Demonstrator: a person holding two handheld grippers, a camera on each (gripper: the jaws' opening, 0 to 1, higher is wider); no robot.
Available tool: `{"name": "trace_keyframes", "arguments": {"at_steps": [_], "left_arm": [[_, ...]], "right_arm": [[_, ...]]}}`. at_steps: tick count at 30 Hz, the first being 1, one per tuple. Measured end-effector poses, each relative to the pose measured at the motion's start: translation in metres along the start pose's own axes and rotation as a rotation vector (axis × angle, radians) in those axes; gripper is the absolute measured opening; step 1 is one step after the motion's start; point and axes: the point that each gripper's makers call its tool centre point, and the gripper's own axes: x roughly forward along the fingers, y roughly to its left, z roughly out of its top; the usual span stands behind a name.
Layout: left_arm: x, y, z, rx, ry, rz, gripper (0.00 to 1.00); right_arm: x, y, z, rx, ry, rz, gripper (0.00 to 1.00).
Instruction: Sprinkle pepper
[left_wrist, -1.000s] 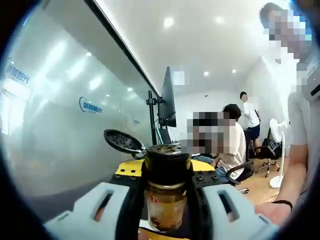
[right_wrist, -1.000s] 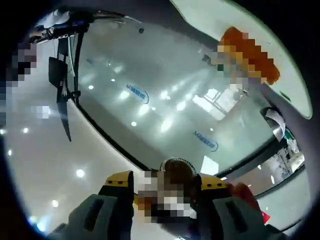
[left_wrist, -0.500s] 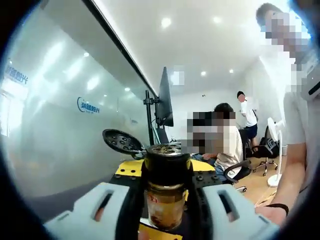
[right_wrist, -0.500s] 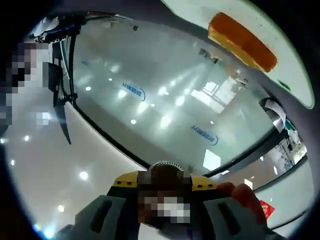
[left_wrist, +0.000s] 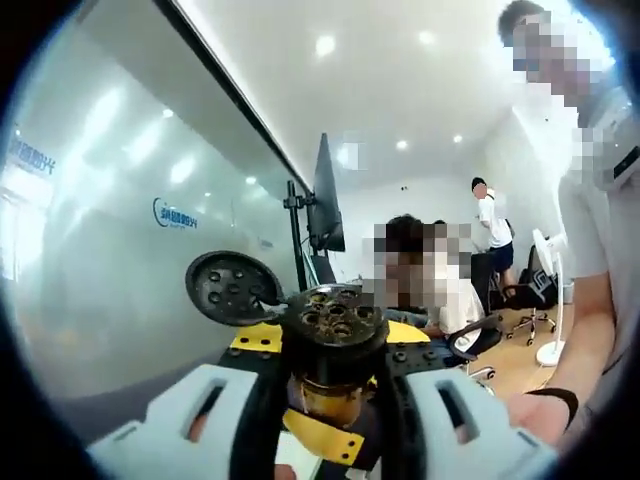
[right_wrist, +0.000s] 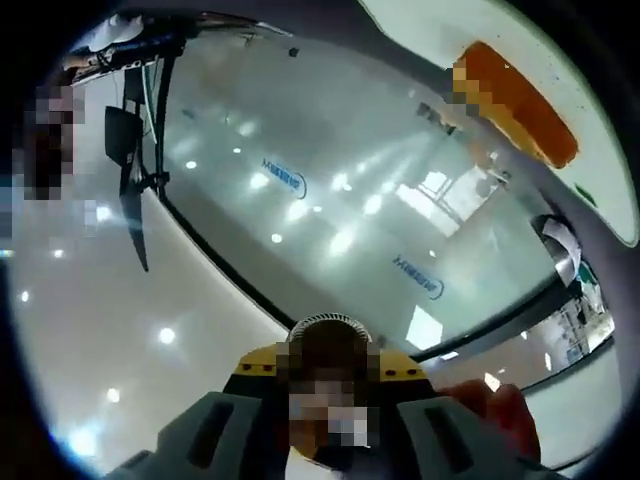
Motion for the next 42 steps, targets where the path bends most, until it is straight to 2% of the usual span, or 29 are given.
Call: {"name": "trace_keyframes", "arguments": {"at_steps": [18,25,28,30,32,33,34,35,39,41,42], "left_arm": [[0.004,-0.007,-0.006,0.015,0.026,-0.009,0.24],[0.001,-0.001,-0.011,0.010,0.038,0.022,0.24],[-0.005,0.003,-0.010,-0.012,0.023,0.037,0.24],[-0.009,0.005,-0.012,-0.014,0.022,0.049,0.24],[-0.016,0.008,-0.016,-0.023,0.028,0.062,0.24],[-0.020,0.009,-0.019,-0.028,0.029,0.069,0.24],[-0.024,0.009,-0.023,-0.035,0.035,0.073,0.24],[-0.029,0.009,-0.030,-0.041,0.049,0.078,0.24],[-0.055,0.014,-0.057,-0.088,0.090,0.130,0.24],[-0.067,0.011,-0.069,-0.098,0.106,0.141,0.24],[-0.073,0.008,-0.074,-0.102,0.117,0.148,0.23]], "right_arm": [[-0.004,0.009,0.003,-0.055,0.015,0.025,0.22],[-0.002,0.006,0.011,-0.103,0.012,-0.014,0.22],[0.002,0.010,0.011,-0.162,0.051,-0.019,0.21],[0.005,0.012,0.016,-0.237,0.039,-0.044,0.21],[0.008,0.019,0.018,-0.237,0.058,-0.032,0.21],[0.010,0.017,0.024,-0.294,0.050,-0.058,0.21],[0.011,0.019,0.024,-0.305,0.066,-0.062,0.21],[0.013,0.022,0.025,-0.310,0.076,-0.060,0.21],[0.021,0.024,0.037,-0.437,0.102,-0.109,0.22],[0.028,0.030,0.045,-0.467,0.109,-0.112,0.21],[0.032,0.034,0.046,-0.485,0.133,-0.102,0.22]]}}
